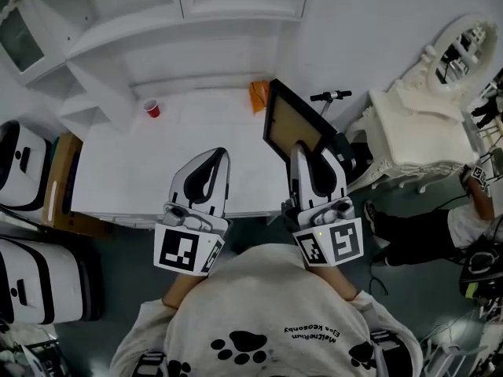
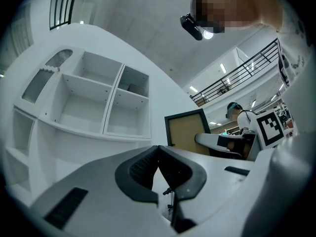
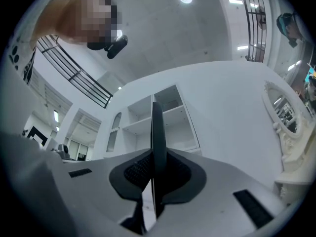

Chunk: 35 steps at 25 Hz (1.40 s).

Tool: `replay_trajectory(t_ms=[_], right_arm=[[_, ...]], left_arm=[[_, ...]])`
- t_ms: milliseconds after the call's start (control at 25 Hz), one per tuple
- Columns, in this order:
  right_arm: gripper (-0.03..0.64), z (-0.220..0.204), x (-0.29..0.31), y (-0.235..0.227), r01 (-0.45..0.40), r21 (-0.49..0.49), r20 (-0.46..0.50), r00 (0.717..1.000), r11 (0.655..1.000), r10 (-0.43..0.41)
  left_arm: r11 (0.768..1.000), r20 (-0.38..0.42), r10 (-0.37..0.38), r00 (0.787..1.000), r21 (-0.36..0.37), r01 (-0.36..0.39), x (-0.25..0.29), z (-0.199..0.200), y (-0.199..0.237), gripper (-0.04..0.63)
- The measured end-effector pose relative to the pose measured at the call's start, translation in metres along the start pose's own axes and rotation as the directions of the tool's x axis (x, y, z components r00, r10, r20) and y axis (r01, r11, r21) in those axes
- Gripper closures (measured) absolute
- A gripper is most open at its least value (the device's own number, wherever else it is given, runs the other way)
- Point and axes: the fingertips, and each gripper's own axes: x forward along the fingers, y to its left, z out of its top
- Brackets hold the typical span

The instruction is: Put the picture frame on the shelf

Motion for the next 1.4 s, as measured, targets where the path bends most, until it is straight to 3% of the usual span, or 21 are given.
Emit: replay_trajectory(t_ms=[200,720,1400], right_arm=[[0.548,-0.02,0.002,0.004,-0.023,0.042,-0.035,0.999,0.999,0.024],[0.549,-0.034,0.025,0.008,-0.045,0.041,-0.06,0.997,0.998,0.047],[0.549,-0.027,0.096,-0.02,0.036,-0.028,-0.011,0.999,0.999,-0.036]], left_arm=[[1.0,-0.023,0.027,0.999,-0.007,-0.027,-0.008,-0.01,0.004,0.575],[0.999,-0.011,0.016,1.0,-0.037,-0.016,0.003,-0.018,0.021,0.575],[0.992,0.029,-0.123,0.992,-0.021,0.124,0.085,-0.005,0.064,0.575]])
